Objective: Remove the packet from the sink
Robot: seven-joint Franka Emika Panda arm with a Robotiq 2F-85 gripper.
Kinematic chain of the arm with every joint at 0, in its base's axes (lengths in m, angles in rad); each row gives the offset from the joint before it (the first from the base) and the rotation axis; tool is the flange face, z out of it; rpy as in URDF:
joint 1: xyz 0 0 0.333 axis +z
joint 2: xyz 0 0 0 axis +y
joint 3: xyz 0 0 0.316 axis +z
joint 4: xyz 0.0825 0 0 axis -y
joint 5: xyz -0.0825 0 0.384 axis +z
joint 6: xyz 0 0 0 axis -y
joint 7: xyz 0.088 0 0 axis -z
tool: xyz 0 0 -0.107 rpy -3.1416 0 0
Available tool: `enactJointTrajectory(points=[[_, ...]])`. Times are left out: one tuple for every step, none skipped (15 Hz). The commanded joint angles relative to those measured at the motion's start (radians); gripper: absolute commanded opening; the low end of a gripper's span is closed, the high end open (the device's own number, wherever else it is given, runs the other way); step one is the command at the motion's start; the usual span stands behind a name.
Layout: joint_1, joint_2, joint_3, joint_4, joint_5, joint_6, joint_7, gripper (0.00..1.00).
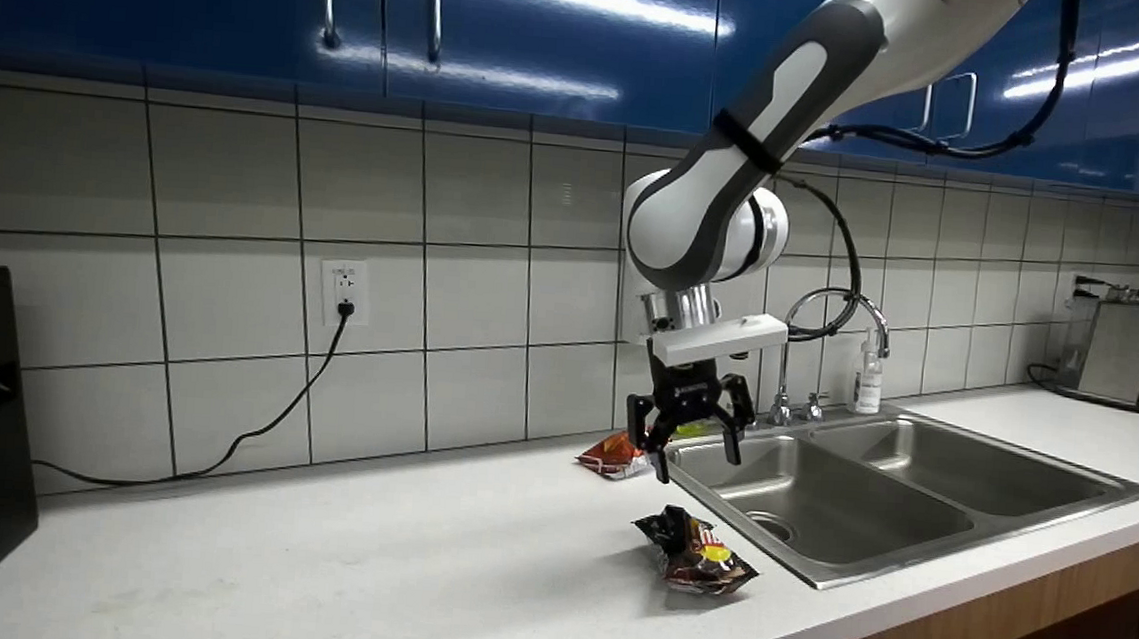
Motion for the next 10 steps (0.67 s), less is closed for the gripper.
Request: enactJointTrajectory(points=[[-0.029,-0.133,0.044,-0.075,0.042,-0.086,0.027,1.0],[-0.031,-0.158,0.049,-0.089,0.055,-0.104,0.027,1.0],[-0.034,-0.18,0.055,-0.101,0.064,-0.121,0.032,1.0],[-0.036,-0.204,0.061,-0.116,0.076,-0.135,0.033,1.0],[-0.037,-0.225,0.066,-0.128,0.088,-0.15,0.026,1.0],[-0.038,-0.247,0.072,-0.143,0.097,-0.16,0.028,1.0],[-0.04,-0.267,0.076,-0.153,0.104,-0.173,0.03,1.0],[-0.041,-0.287,0.08,-0.165,0.113,-0.182,0.026,1.0],[-0.046,-0.216,0.081,-0.124,0.099,-0.15,0.004,1.0],[-0.046,-0.234,0.085,-0.136,0.105,-0.157,0.004,1.0]])
